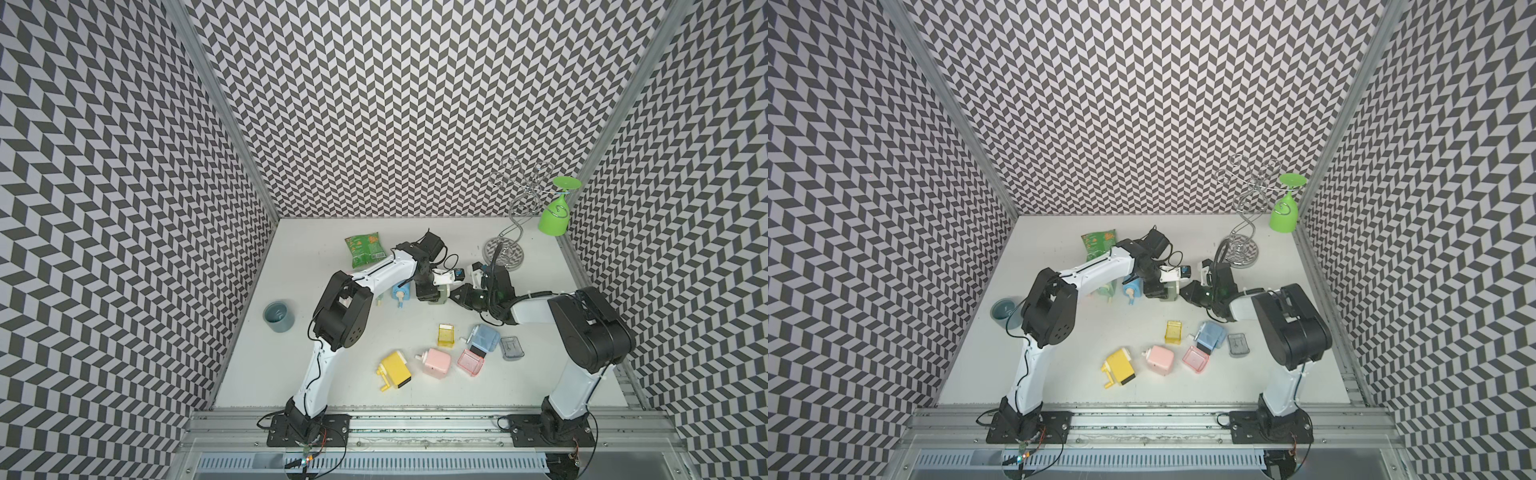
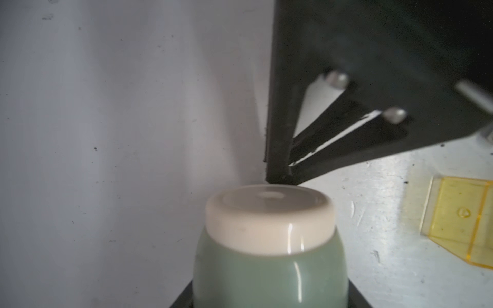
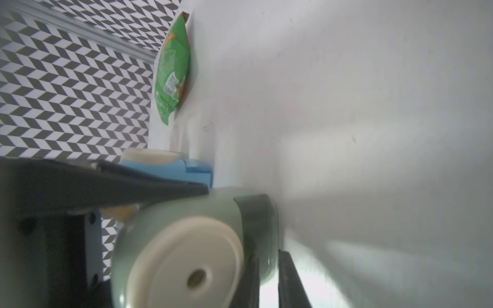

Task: Put the tray back into the pencil sharpener
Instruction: Close the container of the pencil sharpener, then place the pencil sharpener at the center of the board.

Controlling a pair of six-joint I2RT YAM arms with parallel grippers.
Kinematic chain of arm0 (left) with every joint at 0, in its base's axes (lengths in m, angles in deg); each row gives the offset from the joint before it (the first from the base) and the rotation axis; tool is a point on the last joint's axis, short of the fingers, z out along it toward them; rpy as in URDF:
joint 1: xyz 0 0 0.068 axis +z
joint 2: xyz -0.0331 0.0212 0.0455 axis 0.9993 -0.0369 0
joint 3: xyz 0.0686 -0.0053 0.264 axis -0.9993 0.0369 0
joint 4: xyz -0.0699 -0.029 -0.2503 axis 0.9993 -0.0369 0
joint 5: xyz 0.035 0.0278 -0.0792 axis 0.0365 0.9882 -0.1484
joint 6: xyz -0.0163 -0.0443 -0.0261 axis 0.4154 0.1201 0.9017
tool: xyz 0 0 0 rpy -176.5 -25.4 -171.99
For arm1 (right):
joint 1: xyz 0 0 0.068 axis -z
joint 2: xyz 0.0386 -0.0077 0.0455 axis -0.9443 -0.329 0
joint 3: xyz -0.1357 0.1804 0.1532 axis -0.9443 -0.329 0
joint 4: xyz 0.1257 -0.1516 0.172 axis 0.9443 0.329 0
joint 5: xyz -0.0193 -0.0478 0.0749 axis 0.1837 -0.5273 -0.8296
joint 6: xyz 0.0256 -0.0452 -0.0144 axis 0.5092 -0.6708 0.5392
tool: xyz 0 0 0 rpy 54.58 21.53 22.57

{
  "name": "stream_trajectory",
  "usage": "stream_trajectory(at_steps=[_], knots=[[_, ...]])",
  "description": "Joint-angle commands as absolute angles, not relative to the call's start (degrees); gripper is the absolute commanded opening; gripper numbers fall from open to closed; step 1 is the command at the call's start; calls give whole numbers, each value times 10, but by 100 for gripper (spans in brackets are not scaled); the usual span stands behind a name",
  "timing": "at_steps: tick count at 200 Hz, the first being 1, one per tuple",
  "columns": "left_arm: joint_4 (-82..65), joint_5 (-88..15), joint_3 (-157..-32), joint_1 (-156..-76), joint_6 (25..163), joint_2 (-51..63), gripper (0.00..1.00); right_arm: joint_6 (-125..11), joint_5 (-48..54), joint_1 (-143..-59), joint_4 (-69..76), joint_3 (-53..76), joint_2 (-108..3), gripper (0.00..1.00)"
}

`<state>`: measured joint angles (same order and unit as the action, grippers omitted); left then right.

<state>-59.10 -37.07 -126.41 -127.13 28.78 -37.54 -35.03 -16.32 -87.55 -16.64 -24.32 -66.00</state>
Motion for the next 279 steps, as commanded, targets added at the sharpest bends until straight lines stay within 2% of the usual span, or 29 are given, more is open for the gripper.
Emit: stream_trajectory(at_steps=[1,27,55,94,107,128,168,217,225,279], knots=[[-547,-397,-1237,-1279,304,-349,34,-350,-146,-852,-192,-261,-601,16],[-529,-398,-1218,-1280,315,-337,31,-371,-126,-850,-149,-256,-595,15],[-527,-381,-1219,-1281,358,-328,18,-370,-109,-848,-147,-276,-566,15],[-468,-340,-1182,-1289,508,-269,8,-375,-79,-838,-131,-301,-497,16],[-470,-324,-1181,-1295,552,-255,7,-378,-70,-833,-124,-310,-471,16],[-491,-288,-1195,-1310,629,-246,0,-377,-53,-823,-114,-325,-433,16],[-624,-190,-1302,-1341,821,-305,0,-376,-24,-817,-99,-344,-375,17],[-693,-58,-1353,-1373,1020,-332,0,-375,5,-816,-85,-359,-322,18],[-711,-40,-1369,-1373,1051,-341,3,-375,11,-815,-80,-359,-317,18],[-772,-10,-1441,-1374,1115,-417,6,-380,16,-815,-68,-358,-311,18]])
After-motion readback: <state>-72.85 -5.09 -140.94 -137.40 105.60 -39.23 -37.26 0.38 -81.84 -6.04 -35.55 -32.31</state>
